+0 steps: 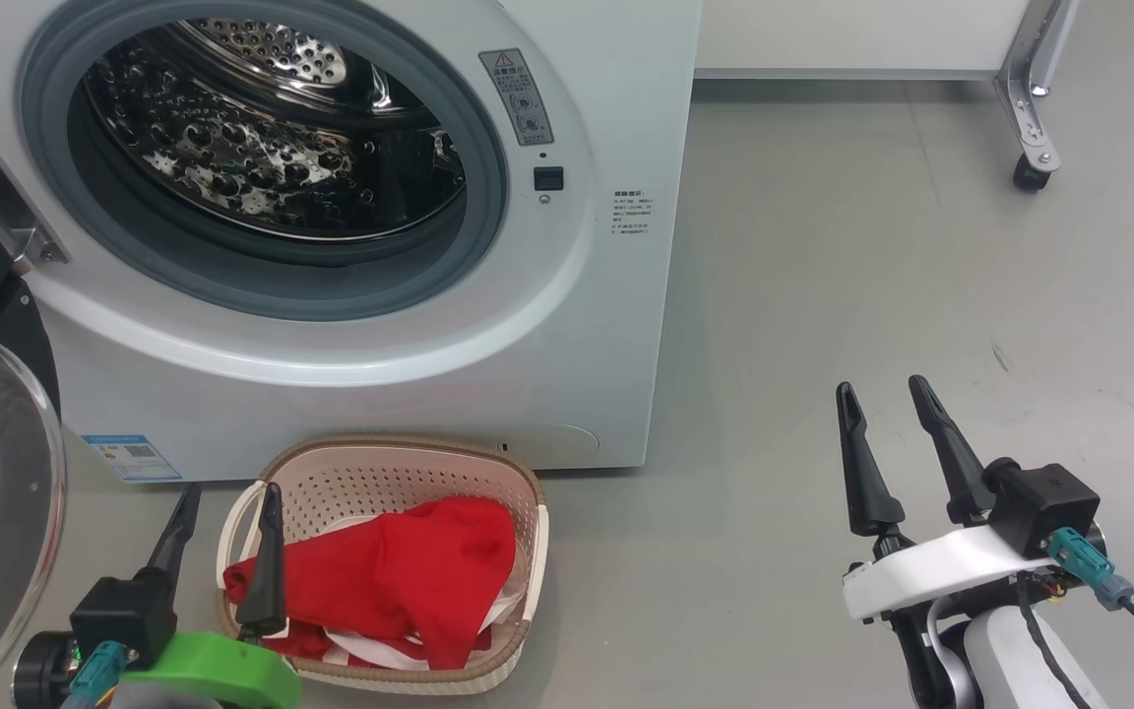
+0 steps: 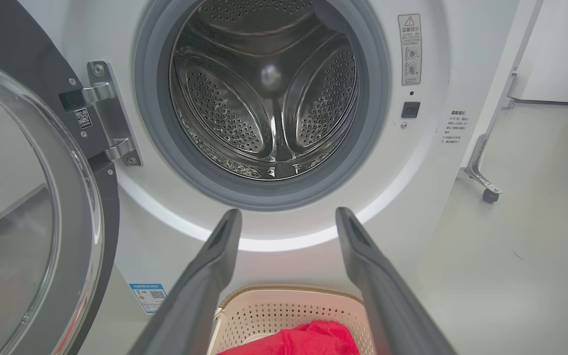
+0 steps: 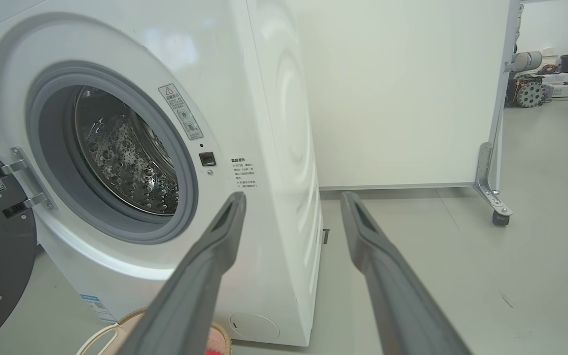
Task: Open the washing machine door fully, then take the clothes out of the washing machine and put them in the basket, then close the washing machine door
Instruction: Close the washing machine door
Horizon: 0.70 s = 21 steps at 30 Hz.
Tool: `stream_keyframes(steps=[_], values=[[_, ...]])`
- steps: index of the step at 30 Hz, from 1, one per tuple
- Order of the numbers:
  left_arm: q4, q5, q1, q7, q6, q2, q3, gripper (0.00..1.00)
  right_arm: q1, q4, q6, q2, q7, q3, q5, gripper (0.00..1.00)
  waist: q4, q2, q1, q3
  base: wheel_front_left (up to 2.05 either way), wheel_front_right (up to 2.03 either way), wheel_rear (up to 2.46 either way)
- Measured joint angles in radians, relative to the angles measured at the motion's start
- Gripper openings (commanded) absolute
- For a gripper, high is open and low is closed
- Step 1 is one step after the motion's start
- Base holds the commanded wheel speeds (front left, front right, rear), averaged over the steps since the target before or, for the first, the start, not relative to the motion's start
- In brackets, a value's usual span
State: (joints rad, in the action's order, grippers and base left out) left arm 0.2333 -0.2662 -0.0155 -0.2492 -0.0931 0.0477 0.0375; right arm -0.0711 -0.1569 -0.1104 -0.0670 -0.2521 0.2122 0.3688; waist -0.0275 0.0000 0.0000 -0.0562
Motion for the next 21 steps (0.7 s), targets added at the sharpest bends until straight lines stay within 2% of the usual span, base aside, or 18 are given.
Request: stream_keyframes(steps=[21], values=[[-0.029,0.013,0.019,0.000,0.001,0.000,0.015,1.00,0.001,0.002,-0.001,0.004,0.000,-0.001,-0.002,1.00,0.003,0.0000,0.0000,-0.002,0.00,0.00,0.00]])
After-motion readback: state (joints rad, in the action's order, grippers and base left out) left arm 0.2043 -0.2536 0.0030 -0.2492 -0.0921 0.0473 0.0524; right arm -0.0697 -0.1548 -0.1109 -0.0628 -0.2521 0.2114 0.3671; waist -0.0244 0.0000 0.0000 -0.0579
